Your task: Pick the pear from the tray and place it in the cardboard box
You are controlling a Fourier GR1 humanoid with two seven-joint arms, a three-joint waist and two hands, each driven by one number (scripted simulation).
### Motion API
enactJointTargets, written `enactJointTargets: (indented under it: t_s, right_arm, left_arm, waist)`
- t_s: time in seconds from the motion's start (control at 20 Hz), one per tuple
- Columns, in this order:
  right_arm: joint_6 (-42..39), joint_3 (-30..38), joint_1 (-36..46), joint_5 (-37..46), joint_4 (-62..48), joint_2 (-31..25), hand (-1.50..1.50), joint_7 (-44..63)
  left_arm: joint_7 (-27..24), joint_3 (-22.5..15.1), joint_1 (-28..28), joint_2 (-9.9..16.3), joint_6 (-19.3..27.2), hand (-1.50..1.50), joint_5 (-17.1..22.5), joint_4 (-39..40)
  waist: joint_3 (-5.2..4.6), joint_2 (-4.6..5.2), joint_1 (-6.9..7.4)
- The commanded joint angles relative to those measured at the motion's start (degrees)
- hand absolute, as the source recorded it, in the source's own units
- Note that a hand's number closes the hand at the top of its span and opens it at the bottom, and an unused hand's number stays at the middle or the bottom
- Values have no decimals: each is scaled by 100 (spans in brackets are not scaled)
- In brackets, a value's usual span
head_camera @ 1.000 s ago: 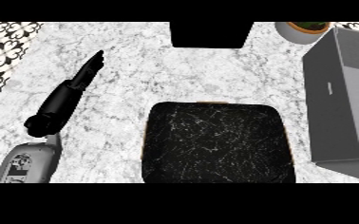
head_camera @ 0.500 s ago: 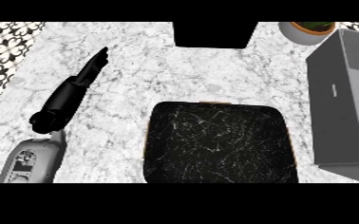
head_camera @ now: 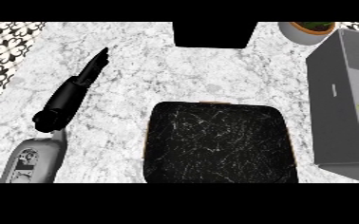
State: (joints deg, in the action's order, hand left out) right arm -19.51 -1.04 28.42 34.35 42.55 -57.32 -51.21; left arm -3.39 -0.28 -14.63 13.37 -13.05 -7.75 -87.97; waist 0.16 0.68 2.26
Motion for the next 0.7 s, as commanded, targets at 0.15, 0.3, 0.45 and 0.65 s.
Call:
enactJointTargets:
  t_s: [0.15, 0.3, 0.45, 0.65]
  right_arm:
    - [-1847, 1029, 412, -2149, -801, 828, -150, -286]
    - [-2336, 1387, 595, -2860, -1312, 990, -150, 461]
    - [-2826, 1781, 1004, -3407, -1805, 612, -150, 1282]
    - [-2986, 2145, 1217, -3786, -2420, 247, -150, 1711]
  left_arm:
    - [-33, 100, 28, 66, 6, 0, 12, 42]
    - [6, -60, 169, -42, -12, 0, -15, -63]
    - [60, -51, 38, -53, 9, 0, -19, -84]
    - [-4, -9, 95, -40, -39, 0, 39, -72]
  waist:
    - [3, -45, -94]
    - [5, -33, -1]
    - [1, -16, -23]
    - [21, 53, 52]
